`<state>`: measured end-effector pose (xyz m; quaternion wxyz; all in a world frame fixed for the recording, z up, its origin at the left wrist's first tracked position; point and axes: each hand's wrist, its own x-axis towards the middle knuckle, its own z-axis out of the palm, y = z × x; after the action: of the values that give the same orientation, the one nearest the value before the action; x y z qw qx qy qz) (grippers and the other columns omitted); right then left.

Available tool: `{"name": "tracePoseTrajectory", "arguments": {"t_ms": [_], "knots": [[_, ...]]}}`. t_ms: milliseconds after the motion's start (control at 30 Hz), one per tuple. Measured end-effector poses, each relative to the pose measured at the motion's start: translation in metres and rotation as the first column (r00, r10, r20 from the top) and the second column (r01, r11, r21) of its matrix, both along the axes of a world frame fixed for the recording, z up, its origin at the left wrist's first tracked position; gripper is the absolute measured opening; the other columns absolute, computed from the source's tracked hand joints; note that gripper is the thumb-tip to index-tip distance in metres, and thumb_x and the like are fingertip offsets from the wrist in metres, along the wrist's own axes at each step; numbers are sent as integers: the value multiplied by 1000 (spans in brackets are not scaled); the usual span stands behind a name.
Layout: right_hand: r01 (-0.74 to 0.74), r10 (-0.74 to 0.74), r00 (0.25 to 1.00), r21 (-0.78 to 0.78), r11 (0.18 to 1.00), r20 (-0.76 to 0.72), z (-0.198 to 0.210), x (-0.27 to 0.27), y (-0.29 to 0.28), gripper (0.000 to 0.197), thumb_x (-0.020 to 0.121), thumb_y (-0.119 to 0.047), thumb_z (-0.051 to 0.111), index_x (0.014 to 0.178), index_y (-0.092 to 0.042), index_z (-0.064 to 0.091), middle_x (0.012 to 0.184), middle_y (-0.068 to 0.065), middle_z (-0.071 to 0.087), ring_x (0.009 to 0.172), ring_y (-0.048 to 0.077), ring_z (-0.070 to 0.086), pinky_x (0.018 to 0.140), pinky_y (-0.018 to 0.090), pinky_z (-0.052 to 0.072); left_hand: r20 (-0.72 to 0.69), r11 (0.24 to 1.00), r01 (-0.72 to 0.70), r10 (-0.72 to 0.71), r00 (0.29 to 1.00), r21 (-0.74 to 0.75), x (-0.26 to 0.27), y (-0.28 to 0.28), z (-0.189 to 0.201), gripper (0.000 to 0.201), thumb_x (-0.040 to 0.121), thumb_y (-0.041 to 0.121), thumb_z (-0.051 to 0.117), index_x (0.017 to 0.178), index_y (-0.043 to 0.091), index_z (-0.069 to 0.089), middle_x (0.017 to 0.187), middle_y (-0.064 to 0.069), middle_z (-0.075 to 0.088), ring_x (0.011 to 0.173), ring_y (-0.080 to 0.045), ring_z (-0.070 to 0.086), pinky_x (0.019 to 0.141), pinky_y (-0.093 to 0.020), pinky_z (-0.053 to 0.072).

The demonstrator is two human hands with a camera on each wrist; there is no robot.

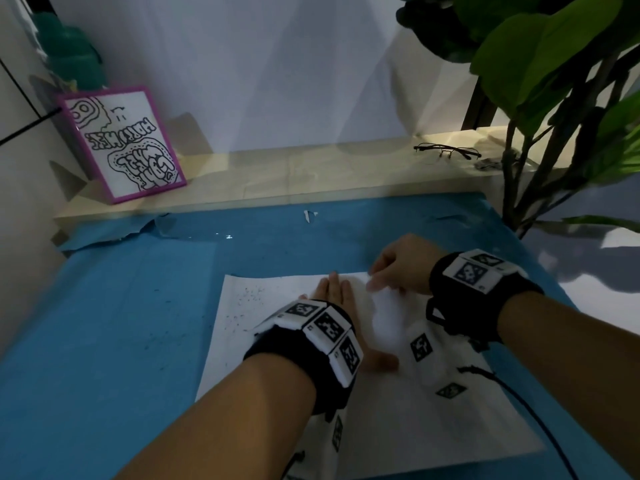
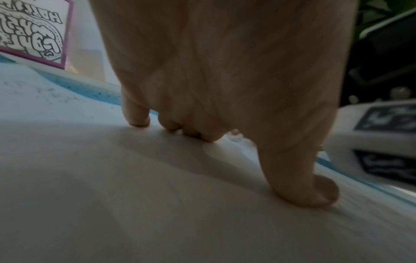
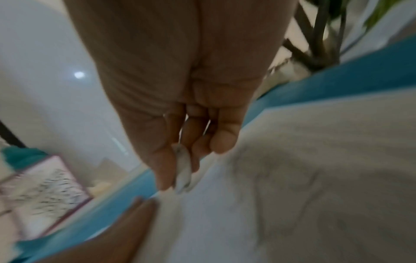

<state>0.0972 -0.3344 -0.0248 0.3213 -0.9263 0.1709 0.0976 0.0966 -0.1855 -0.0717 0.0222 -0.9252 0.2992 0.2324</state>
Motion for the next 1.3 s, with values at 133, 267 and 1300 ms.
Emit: {"name": "tracePoseTrajectory", "arguments": {"t_ms": [133,267,1300], "knots": [[-11,14,999,-67,998,48,-5,6,-5,13,74,-20,77,84,-12,73,85,-1,68,65,7,57,54,15,45,68,1000,16,-15,998,-9,3,2,-8,110,84,69,46,148,4,-17,155,-12,-26,146,-29,-14,115,-49,-1],[-9,21,994,-116,993,103,4,17,-5,8,73,-16,77,80,-14,73,83,-3,69,67,9,58,51,14,44,34,999,-41,41,999,-23,-2,-2,-3,115,81,68,52,148,5,-17,157,-12,-22,146,-26,-15,116,-48,-2],[-1,6,999,-119,993,40,-4,-2,-15,7,73,-21,77,74,-16,72,78,-6,68,63,2,55,44,8,40,-57,997,82,-82,995,-5,11,2,1,125,63,87,47,146,27,-26,152,-10,-33,144,-28,-21,115,-52,-1]]}}
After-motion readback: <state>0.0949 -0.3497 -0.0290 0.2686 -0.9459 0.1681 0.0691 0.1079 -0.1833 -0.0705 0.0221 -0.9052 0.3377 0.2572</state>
